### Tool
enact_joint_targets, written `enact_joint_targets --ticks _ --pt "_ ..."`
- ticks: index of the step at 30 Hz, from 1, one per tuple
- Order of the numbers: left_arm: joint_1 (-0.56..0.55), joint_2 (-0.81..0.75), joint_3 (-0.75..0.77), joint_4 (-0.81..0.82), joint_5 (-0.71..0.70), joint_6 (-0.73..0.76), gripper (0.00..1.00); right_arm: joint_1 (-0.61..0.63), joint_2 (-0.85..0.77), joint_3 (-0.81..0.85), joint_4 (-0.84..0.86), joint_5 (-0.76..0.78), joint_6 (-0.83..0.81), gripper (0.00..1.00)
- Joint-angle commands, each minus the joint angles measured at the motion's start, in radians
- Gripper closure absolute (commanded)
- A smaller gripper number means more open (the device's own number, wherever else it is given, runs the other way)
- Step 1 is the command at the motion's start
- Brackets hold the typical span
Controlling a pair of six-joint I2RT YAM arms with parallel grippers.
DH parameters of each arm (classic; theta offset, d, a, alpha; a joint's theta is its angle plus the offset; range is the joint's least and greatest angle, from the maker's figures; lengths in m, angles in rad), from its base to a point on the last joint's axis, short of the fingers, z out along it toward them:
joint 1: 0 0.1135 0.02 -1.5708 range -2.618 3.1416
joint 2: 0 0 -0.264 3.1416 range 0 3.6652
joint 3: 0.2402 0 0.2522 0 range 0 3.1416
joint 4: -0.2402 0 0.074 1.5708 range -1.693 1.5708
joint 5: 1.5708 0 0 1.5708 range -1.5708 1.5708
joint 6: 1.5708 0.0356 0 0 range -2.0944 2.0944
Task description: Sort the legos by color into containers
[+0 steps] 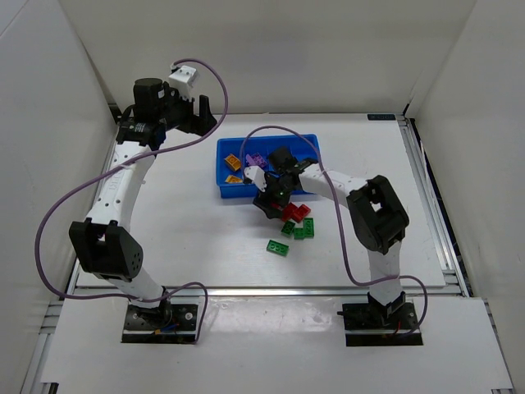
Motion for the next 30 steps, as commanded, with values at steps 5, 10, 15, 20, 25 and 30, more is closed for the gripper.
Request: enact_joint_targets --ticks 5,10,15,20,25,30 --pt "0.004 -0.031 -0.005 0.019 0.001 -0.004 0.08 0.007 0.054 0.049 0.07 0.073 -0.001 0.2" --pt "0.004 -0.027 -0.011 0.019 0.003 0.002 0.08 0.008 0.077 0.066 0.076 0.089 -0.001 0.27" --pt "0.002 -0.02 -0.01 0.022 0.006 -0.001 0.08 0.007 0.073 0.041 0.102 0.107 -0.003 0.53" --pt "-0.004 -0.023 -0.016 0.025 0.007 0.002 0.08 0.008 0.018 -0.002 0.102 0.113 0.002 0.76" --pt "-0.016 -0.053 -0.039 0.028 0.009 0.002 0.08 0.008 -0.16 -0.058 0.047 0.078 0.038 0.82" --pt "-0.018 -0.099 -0.108 0.037 0.021 -0.013 0.08 -0.005 -0.344 -0.006 -0.056 0.053 0.084 0.82"
